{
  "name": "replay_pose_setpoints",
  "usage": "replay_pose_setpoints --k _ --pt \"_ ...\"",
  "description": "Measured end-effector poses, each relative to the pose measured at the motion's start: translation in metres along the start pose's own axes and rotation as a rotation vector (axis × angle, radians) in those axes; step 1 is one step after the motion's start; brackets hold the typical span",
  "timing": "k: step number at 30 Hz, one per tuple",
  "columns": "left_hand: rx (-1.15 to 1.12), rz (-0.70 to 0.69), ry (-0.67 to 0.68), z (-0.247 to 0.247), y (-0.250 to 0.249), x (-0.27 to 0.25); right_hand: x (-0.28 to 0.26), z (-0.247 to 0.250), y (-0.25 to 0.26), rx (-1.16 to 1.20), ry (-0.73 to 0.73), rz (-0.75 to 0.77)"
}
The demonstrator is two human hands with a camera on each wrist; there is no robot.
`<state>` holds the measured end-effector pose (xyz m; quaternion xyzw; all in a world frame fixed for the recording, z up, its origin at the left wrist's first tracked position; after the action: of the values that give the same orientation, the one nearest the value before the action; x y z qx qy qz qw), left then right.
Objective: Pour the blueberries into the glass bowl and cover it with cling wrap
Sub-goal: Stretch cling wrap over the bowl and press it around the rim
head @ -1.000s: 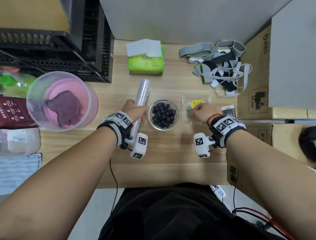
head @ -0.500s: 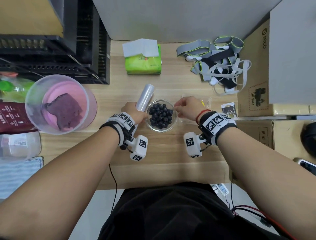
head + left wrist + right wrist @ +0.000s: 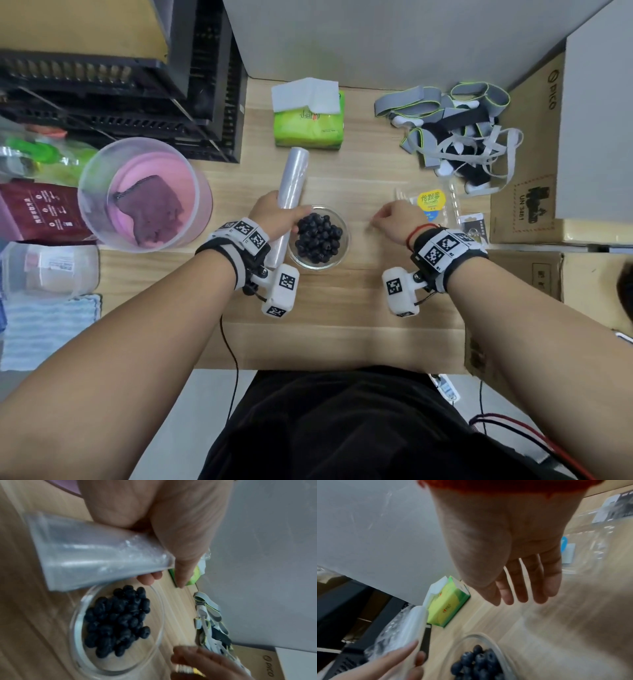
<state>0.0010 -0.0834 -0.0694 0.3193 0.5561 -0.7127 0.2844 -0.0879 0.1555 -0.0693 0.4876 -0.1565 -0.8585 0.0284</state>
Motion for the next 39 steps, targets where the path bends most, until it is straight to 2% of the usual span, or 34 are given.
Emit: replay_pose_setpoints --k 2,5,7,9,11,13,16,19,22,24,28,36,39 --pt "-0.092 -0.038 0.044 -0.01 -0.02 -0.004 -0.004 0.005 0.017 0.151 0.002 0.1" --pt "-0.253 -0.035 0.138 -0.028 -0.046 -0.017 -0.021 0.005 0.06 0.415 0.114 0.271" --pt "-0.416 -0.054 0.225 -0.039 -0.062 -0.026 -0.033 0.008 0.085 0.535 0.159 0.365" --pt "-0.473 -0.098 0.296 -0.047 -0.075 -0.032 -0.042 0.011 0.099 0.627 0.188 0.422" --pt "-0.518 -0.116 0.32 -0.049 -0.08 -0.034 -0.047 0.01 0.104 0.701 0.255 0.458" --pt "-0.521 -0.116 0.286 -0.045 -0.078 -0.029 -0.052 0.007 0.105 0.773 0.329 0.482" --pt "-0.419 -0.139 0.238 -0.045 -0.077 -0.024 -0.054 0.006 0.105 0.885 0.368 0.483" --pt "-0.307 -0.163 0.144 -0.04 -0.078 -0.027 -0.05 0.007 0.1 0.914 0.337 0.436" --pt "-0.107 -0.285 -0.082 -0.017 -0.077 -0.03 -0.046 0.011 0.094 0.941 0.256 0.405" --pt "-0.123 -0.334 -0.151 -0.007 -0.073 -0.03 -0.044 0.012 0.091 0.892 0.212 0.4" --pt "-0.256 -0.314 -0.115 -0.008 -0.066 -0.022 -0.038 0.008 0.086 0.758 0.198 0.392" --pt "-0.516 -0.232 -0.07 -0.018 -0.058 -0.017 -0.027 -0.006 0.076 0.827 0.216 0.328" --pt "-0.541 -0.228 0.022 -0.022 -0.059 -0.016 -0.026 -0.006 0.075 0.805 0.183 0.332"
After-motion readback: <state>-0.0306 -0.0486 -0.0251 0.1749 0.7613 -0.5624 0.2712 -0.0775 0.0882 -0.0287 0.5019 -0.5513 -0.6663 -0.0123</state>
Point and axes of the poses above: each hand's wrist, its own x-axis towards the middle knuckle, its own z-axis out of the back of the hand, y = z × x, the point moved 8 cm from there along x, towards the middle knuckle, and after that the axes turned 12 degrees about y, right-handed, at the moved point
